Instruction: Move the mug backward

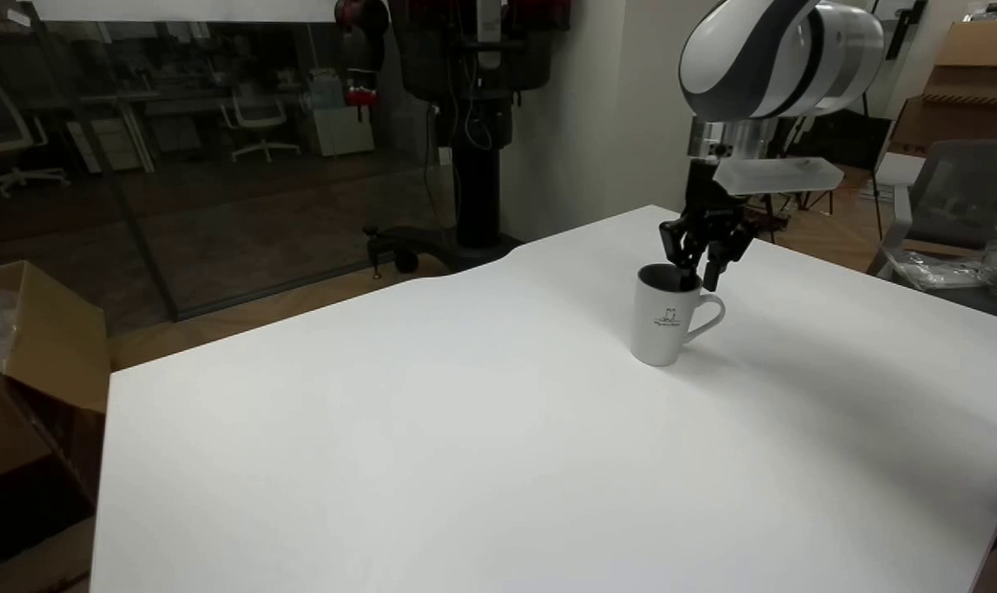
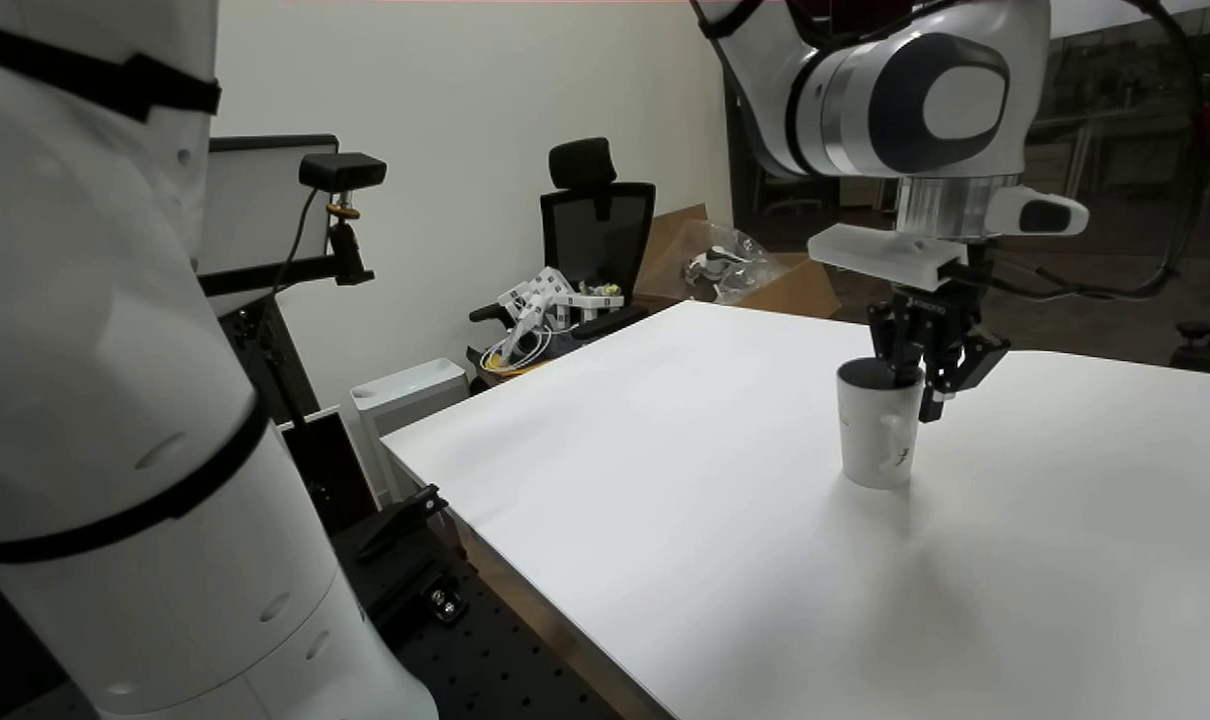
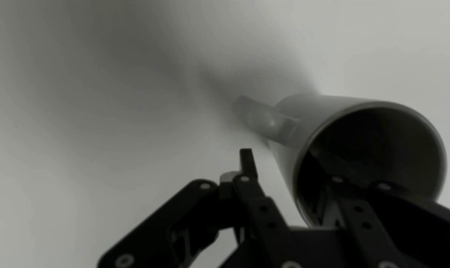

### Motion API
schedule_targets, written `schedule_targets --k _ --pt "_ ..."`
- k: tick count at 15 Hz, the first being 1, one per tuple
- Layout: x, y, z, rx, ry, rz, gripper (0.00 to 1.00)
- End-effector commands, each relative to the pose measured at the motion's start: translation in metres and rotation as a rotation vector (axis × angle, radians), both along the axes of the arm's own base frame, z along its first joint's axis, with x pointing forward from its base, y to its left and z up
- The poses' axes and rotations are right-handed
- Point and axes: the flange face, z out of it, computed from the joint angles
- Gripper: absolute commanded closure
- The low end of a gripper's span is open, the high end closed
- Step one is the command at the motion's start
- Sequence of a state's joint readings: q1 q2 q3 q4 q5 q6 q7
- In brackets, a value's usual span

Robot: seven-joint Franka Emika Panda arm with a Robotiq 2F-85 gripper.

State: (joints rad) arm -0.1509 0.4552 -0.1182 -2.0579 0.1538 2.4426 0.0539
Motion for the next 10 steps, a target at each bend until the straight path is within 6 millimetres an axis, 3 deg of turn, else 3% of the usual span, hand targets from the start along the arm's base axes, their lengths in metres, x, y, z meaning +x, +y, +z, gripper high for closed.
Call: schedule_targets --k 1,4,8,9,10 --pt "0.009 0.006 0.005 -0.008 0.01 0.013 0.95" --pt "0.014 0.014 0.006 -0.015 0.032 0.046 1.0" --pt "0.019 0.019 0.008 -0.01 0.05 0.08 0.98" --pt "0.011 0.017 0.005 -0.007 0.033 0.068 0.91" --pt "0.012 0.018 0.005 -0.006 0.037 0.071 0.91"
